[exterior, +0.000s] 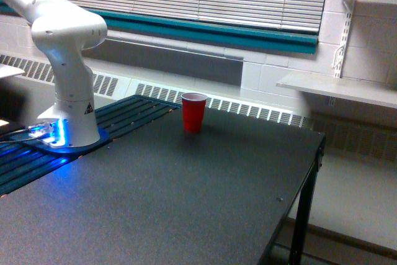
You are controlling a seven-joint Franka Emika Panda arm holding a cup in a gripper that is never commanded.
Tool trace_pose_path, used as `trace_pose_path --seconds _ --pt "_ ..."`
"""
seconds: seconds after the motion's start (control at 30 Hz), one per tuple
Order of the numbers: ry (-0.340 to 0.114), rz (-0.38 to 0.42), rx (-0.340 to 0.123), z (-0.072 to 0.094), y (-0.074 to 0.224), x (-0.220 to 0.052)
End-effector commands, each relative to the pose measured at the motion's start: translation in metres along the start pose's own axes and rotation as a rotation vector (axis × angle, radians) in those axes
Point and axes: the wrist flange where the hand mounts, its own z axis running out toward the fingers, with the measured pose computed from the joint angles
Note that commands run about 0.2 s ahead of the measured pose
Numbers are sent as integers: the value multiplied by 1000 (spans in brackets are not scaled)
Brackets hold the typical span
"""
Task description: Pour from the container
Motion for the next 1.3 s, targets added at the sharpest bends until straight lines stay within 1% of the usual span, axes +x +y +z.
trace_pose_path --seconds 0.03,0.2,0.47,0.57,0.7,0.8,0.97,1.1,1.2,1.3 --pt "-4 66 -3 8 -16 -12" --pt "-10 115 -27 17 -22 -23" --pt "-29 181 -38 29 -31 -43" --pt "-48 197 -42 32 -32 -49" --pt "-58 221 -48 39 -34 -60" --pt "-77 243 -52 41 -34 -66" --pt "-95 250 -79 50 -34 -82" --pt "-113 285 -85 52 -32 -88" --pt "-119 296 -98 56 -32 -96" --pt "-136 304 -112 60 -31 -104"
